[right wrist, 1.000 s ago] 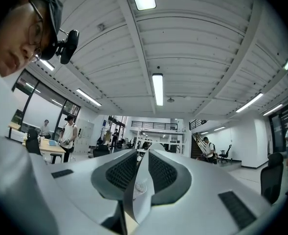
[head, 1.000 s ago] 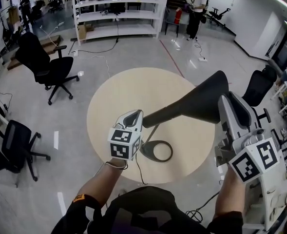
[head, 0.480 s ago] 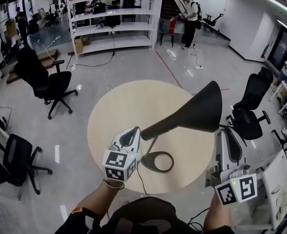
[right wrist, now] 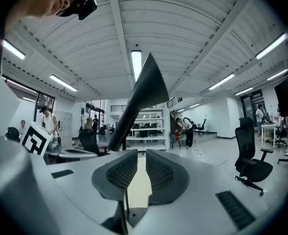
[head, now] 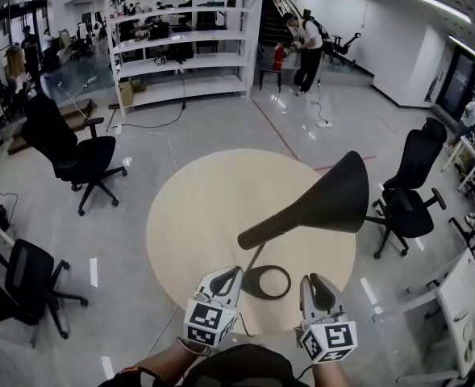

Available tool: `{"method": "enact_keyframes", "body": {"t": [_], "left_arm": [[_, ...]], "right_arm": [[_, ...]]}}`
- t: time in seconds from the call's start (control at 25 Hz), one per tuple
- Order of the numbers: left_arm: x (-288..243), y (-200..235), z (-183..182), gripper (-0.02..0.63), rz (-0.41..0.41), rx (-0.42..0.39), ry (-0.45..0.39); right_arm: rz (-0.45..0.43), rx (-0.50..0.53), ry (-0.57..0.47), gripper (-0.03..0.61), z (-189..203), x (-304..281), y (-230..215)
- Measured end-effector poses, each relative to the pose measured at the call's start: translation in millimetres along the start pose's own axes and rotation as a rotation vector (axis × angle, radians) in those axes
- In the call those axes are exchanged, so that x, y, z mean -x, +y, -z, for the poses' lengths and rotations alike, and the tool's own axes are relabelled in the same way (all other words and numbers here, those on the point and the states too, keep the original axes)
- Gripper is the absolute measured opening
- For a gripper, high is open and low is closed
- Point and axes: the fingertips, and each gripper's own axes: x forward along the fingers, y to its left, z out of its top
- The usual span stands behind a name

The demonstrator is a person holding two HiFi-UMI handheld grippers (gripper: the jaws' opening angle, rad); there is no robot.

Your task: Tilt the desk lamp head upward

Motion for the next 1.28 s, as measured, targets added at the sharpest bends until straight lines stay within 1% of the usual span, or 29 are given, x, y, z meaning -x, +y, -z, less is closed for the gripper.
{"method": "enact_keyframes", "body": {"t": [0.04,0.12,0.24,0.36,0.48,0.56,0.68,0.8,0.92,1.04,1.2,1.28], "left_arm": [[3.2,-0.3,6.2,0.046,0.002,-0.002,0.012],[11.2,0.3,20.0,0.046,0.006,0.005,0.037],[25.4,0.0,46.8,0.046,0.02,0.035,0.076],[38.0,-0.8,73.9,0.046,0.048,0.074,0.114],[48.0,-1.8,92.6,0.046,0.093,0.096,0.133],[52.9,-3.8,96.6,0.046,0.12,0.095,0.128],[62.3,-6.4,87.8,0.046,0.141,0.082,0.107],[75.8,-3.5,79.9,0.046,0.131,0.078,0.09],[92.4,-0.1,81.0,0.046,0.11,0.083,0.083],[105.8,-27.4,80.3,0.046,0.101,0.087,0.087],[118.8,-82.8,82.7,0.046,0.094,0.085,0.083],[123.5,-116.3,88.4,0.046,0.085,0.082,0.085]], "right_arm": [[-0.004,0.001,0.017,0.066,12.4,-1.3,9.7],[-0.018,-0.004,0.047,0.045,34.6,-1.8,28.7],[-0.029,-0.007,0.097,0.028,66.1,0.2,52.3],[-0.013,-0.015,0.147,0.017,89.4,1.5,69.5],[0.015,-0.02,0.178,0.017,102.8,3.4,85.9],[0.032,-0.025,0.193,0.015,107.1,7.4,93.2],[0.049,-0.016,0.2,0.015,101.9,17.4,99.7],[0.049,-0.015,0.196,0.015,97.6,23.4,106.6],[0.03,-0.019,0.181,0.015,95.5,29.8,120.0],[0.008,-0.026,0.163,0.015,92.3,57.2,118.1],[0.0,-0.013,0.15,0.015,95.0,109.5,102.1],[-0.001,-0.002,0.145,0.015,98.9,140.1,87.4]]}}
